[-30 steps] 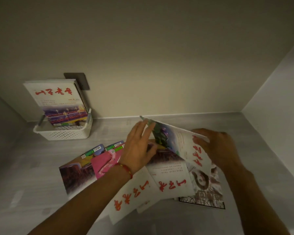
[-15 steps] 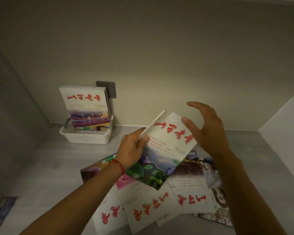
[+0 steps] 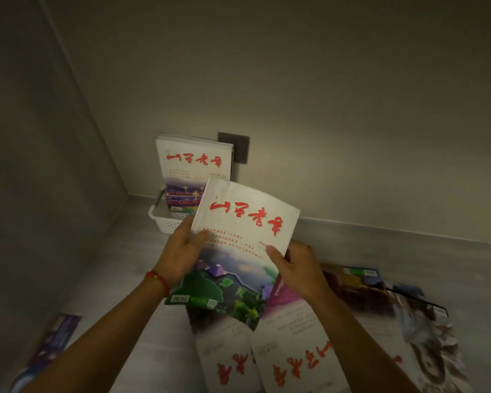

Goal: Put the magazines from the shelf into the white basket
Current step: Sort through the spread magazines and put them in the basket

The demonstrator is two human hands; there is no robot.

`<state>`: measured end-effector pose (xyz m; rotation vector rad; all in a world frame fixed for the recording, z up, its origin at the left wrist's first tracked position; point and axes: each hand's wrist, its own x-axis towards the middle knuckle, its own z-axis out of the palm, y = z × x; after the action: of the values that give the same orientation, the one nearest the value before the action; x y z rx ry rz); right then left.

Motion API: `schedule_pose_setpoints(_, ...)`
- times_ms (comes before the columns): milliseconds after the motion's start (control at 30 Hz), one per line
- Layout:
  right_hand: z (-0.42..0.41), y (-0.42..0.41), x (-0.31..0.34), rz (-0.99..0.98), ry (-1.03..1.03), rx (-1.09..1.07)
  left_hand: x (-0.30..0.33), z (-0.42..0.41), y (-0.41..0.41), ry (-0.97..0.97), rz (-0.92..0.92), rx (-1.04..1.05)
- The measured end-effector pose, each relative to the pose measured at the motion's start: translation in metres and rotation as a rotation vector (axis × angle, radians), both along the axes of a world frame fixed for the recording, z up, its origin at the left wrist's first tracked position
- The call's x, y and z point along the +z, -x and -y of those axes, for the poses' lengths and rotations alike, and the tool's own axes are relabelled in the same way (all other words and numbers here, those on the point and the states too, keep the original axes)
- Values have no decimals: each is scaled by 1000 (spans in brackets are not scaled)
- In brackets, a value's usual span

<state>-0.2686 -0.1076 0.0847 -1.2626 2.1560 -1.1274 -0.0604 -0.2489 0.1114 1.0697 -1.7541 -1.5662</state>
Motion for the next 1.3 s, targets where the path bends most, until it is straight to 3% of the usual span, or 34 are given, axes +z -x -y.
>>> schedule_pose_setpoints(133,59,-3,28,-205,33,11,7,54,-23,201,88,90)
schedule_pose_setpoints(233,106,-4,47,-182,119,-11,28,101,-29,440,228,245)
schedule_pose_setpoints(333,147,-6,60,-130,163,-26,48,141,-30,522,212,315)
schedule_pose_setpoints(467,194,-4,64,-154,164,-35,50,184,-26,345,102,324)
schedule_pose_setpoints(733,241,6,22,-113,74,-30,-4,230,-21,121,156,292)
schedule_pose_setpoints(1000,264,-4,-28,-63,-6,-192,-38,238,-11,84,229,229)
schedule_pose_setpoints(1133,265,-5,-33,83,10,-273,-37,240,1,114,225,240)
schedule_pose_setpoints(1300,229,1,-34,367,6,-308,-45,240,18,20,124,252)
